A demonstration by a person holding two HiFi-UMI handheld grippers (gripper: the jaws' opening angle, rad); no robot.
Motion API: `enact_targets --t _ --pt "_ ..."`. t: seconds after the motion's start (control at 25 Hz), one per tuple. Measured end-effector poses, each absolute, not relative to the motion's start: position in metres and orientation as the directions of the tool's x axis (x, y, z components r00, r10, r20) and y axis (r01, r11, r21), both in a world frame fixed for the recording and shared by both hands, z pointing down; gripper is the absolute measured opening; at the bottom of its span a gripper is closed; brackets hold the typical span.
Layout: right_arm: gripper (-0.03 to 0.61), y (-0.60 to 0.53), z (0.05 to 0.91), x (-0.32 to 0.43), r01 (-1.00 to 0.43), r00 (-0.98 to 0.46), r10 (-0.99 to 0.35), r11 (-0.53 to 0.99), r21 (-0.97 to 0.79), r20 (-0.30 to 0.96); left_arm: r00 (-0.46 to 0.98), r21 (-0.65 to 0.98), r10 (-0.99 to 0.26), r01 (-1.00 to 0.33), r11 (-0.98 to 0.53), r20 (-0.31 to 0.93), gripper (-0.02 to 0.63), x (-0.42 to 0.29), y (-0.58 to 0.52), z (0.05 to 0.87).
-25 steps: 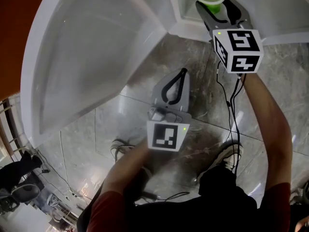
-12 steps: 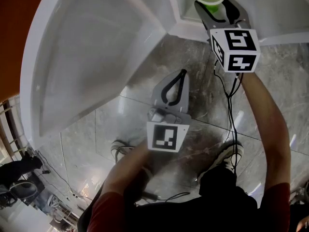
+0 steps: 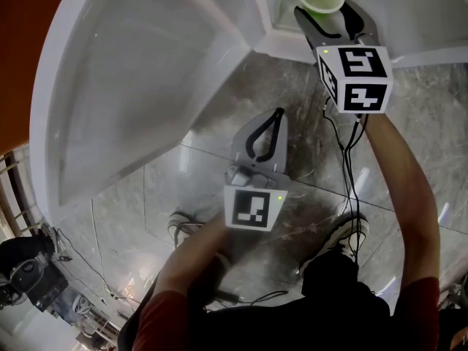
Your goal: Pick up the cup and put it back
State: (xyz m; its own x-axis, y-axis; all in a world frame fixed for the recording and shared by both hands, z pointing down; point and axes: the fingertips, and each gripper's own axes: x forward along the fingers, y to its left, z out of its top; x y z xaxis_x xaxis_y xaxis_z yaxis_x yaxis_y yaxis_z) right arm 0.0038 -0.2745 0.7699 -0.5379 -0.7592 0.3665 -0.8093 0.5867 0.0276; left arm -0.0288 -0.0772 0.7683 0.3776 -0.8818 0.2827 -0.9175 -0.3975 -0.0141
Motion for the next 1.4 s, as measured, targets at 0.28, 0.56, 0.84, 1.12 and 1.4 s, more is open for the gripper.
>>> enact_targets --t 0.28,0.56,0.84,1.12,1.4 --pt "0.302 -0.268 0.770 0.011 -0.819 -0.529 -0.763 0.574 0.012 0.371 0.365 -0.012 -0.888 -0.924 -0.383 0.280 0.002 -0.031 -0.079 0.766" --pt "0.302 -0.248 0.779 0.023 -0.822 -0.527 -0.756 0.569 -0.011 0.388 0.350 0.008 -0.896 -0.932 -0.362 0.274 0.002 -0.033 -0.080 0.764" --pt "0.302 -0.225 0.781 0.033 -0.825 -0.540 -0.743 0.560 -0.074 0.395 0.351 0.022 -0.896 -0.933 -0.359 0.272 0.002 -0.029 -0.080 0.764" --pt "0.302 -0.193 0.778 0.037 -0.828 -0.550 -0.741 0.543 -0.138 0.385 0.343 0.019 -0.902 -0.936 -0.351 0.262 0.001 -0.033 -0.084 0.761" --pt "0.301 -0.162 0.777 0.065 -0.846 -0.525 -0.765 0.518 -0.129 0.373 0.338 0.011 -0.909 -0.938 -0.346 0.243 0.001 -0.033 -0.089 0.757"
